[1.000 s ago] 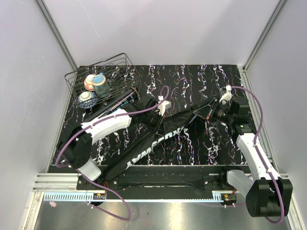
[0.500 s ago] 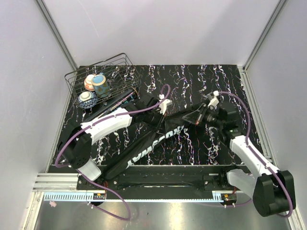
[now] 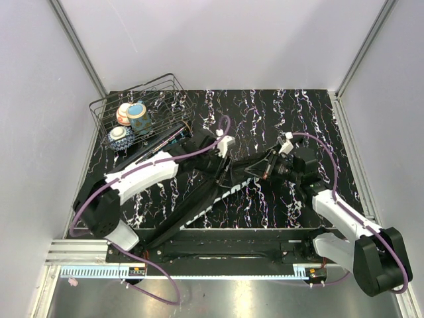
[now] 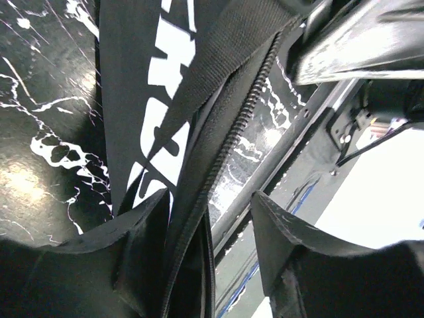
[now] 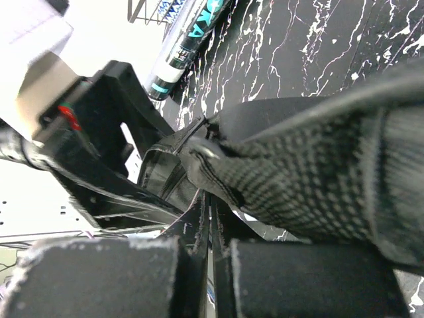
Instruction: Pack up the badminton gear
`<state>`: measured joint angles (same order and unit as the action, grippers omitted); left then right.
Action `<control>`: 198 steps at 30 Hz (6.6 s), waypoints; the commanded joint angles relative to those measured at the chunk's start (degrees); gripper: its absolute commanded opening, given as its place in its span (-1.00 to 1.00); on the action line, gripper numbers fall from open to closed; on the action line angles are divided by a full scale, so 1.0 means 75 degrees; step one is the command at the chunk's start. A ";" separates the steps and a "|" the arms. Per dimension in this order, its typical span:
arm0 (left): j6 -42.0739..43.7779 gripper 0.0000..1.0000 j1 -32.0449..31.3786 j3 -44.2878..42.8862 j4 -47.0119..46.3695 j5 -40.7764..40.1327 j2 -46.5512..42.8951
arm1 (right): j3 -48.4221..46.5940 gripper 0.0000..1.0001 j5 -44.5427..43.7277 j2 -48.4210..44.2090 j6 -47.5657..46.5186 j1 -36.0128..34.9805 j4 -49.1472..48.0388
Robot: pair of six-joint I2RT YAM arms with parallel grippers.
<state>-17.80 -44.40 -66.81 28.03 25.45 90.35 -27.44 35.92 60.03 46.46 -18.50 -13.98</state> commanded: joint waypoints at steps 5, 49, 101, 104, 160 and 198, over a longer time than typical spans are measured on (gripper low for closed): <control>-0.0275 0.16 0.0225 -0.1098 -0.0632 -0.0064 -0.0528 | -0.0419 -1.00 0.0214 0.0023 -0.0663 -0.0088 0.0270; 0.0897 0.41 -0.1298 -0.5319 0.0153 -0.2678 0.4325 | 0.0870 -1.00 -0.0571 -0.0082 0.0837 -0.0088 -0.0691; -0.0100 -1.00 0.0857 -0.7979 -0.2518 -0.4518 0.3235 | -0.0254 -1.00 -0.2011 0.2670 0.1364 -0.5406 -0.1054; -0.0157 -1.00 0.1138 -0.8061 -0.2671 -0.4636 0.3200 | -0.0559 -1.00 -0.2386 0.3173 0.1446 -0.6285 -0.1043; -0.0920 -0.97 0.1209 -0.7089 -0.0682 -0.0466 0.2485 | -0.3819 -0.34 -0.6500 0.2709 0.1105 -0.3463 0.3048; 0.1905 0.08 -0.2177 0.0693 0.0915 -0.1635 -0.2168 | -0.3033 -1.00 -0.6981 0.0598 0.1716 -0.3041 0.3539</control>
<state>-4.99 -59.53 -58.54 36.75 17.21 72.53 -47.03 -15.49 67.42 60.73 -41.67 16.67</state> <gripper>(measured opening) 0.543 0.037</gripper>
